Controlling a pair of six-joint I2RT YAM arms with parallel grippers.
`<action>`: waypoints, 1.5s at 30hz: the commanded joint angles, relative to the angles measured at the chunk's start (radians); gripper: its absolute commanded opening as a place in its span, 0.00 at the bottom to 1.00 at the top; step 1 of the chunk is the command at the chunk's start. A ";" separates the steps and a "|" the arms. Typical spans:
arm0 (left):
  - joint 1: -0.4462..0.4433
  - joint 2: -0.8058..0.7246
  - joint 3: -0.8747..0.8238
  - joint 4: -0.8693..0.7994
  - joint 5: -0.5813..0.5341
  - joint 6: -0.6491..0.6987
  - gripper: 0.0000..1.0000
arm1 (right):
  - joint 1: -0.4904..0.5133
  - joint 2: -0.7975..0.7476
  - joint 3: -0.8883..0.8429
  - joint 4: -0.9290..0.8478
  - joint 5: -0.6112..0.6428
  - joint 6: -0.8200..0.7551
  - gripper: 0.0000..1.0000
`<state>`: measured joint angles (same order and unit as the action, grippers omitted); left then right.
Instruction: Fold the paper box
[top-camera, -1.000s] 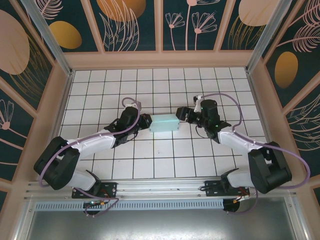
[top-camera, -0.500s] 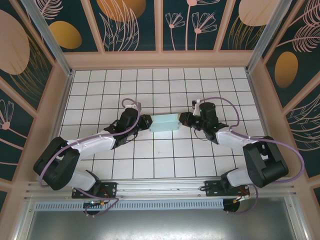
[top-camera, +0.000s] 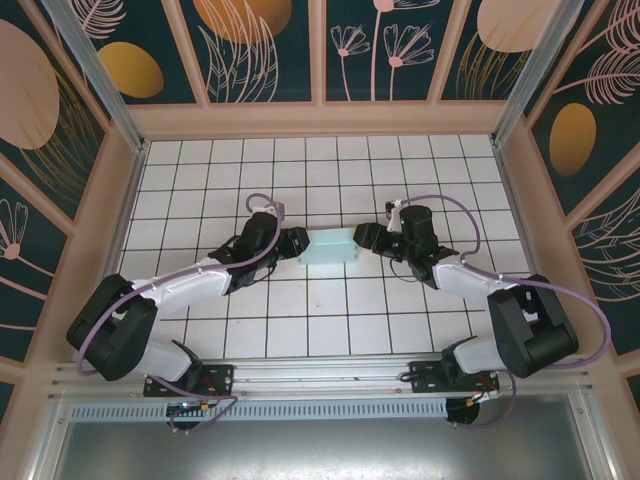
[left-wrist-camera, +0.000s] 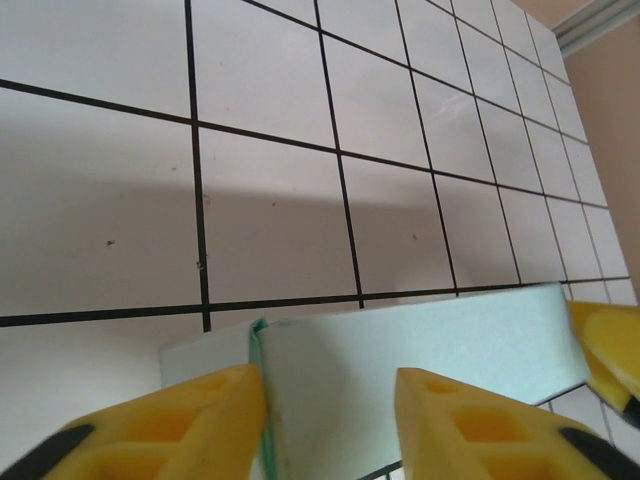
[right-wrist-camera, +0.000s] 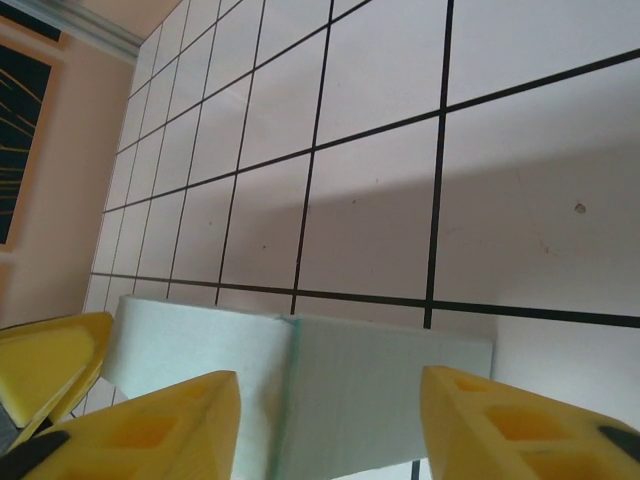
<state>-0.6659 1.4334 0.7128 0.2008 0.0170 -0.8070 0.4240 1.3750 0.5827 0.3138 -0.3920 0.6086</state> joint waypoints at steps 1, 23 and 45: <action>0.004 0.031 0.009 -0.212 -0.015 0.028 0.51 | -0.002 0.030 0.027 -0.022 -0.005 -0.013 0.53; 0.053 -0.111 0.092 -0.320 -0.166 0.130 0.79 | 0.000 -0.030 0.166 -0.156 0.080 -0.343 0.78; 0.169 -0.384 -0.140 -0.429 -0.164 0.110 0.99 | 0.326 0.541 0.848 -0.730 0.178 -1.246 0.80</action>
<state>-0.5045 1.0840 0.5957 -0.1921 -0.1329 -0.6849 0.7547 1.8713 1.4052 -0.2661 -0.2127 -0.5449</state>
